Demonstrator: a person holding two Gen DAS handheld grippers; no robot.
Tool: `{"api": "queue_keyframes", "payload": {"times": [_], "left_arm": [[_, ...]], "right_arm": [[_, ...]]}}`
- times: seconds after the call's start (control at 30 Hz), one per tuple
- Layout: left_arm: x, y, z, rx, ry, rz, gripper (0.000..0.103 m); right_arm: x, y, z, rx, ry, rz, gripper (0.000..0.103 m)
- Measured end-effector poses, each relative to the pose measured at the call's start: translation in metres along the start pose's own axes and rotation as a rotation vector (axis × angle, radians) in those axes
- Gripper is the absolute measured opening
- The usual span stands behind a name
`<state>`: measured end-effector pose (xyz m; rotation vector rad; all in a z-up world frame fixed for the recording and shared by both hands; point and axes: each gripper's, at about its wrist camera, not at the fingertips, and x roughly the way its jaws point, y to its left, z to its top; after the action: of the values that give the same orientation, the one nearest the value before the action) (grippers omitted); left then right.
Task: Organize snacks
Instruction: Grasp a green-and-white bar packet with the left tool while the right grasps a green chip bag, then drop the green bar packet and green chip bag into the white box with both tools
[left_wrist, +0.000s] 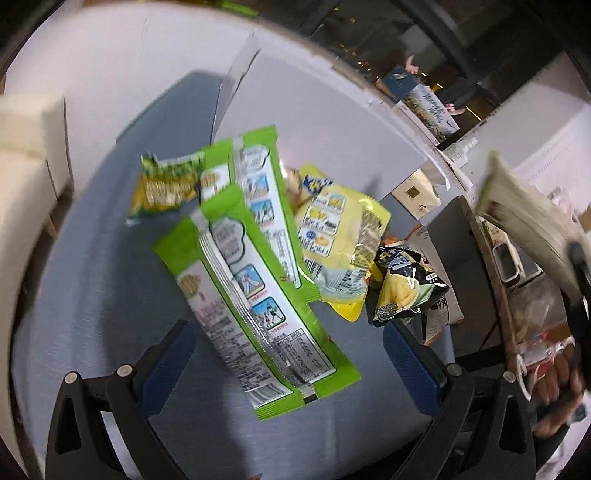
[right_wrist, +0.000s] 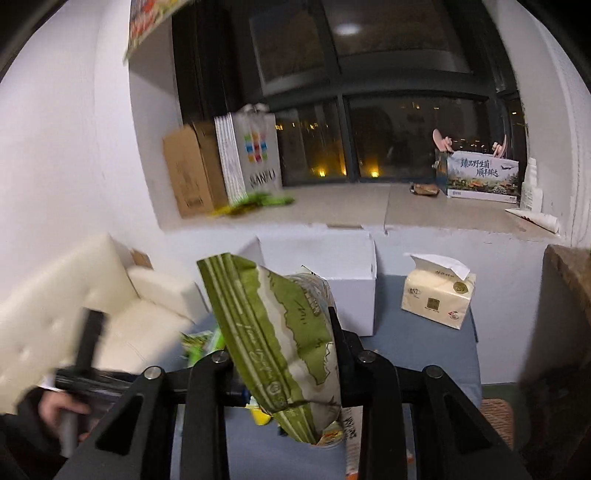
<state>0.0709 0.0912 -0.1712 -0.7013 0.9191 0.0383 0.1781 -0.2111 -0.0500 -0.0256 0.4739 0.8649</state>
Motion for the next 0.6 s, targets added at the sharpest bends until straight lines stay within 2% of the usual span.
{"api": "queue_keyframes", "payload": {"times": [0.27,0.3,0.33,0.4,0.43,0.57,0.6], "left_arm": [[0.029,0.017,0.002,-0.079,0.049,-0.028,0.099],[0.029,0.017,0.003,-0.075,0.037,-0.021,0.094],[0.030,0.016,0.003,-0.055,0.041,-0.013,0.080],[0.029,0.017,0.003,-0.049,0.031,-0.012,0.077],[0.027,0.015,0.003,-0.036,0.028,-0.002,0.070],[0.005,0.007,-0.002,0.029,-0.059,0.013,0.069],[-0.007,0.000,-0.004,0.065,-0.104,0.025,0.068]], "right_arm": [[-0.043,-0.004,-0.011,0.058,-0.060,0.061,0.032],[-0.045,-0.004,-0.012,0.063,-0.064,0.063,0.032],[-0.047,-0.003,-0.014,0.062,-0.063,0.061,0.032],[-0.049,-0.003,-0.016,0.064,-0.062,0.064,0.032],[-0.048,-0.003,-0.017,0.067,-0.054,0.073,0.032],[-0.041,-0.002,-0.023,0.076,-0.030,0.087,0.032],[-0.040,-0.002,-0.024,0.078,-0.027,0.090,0.032]]}}
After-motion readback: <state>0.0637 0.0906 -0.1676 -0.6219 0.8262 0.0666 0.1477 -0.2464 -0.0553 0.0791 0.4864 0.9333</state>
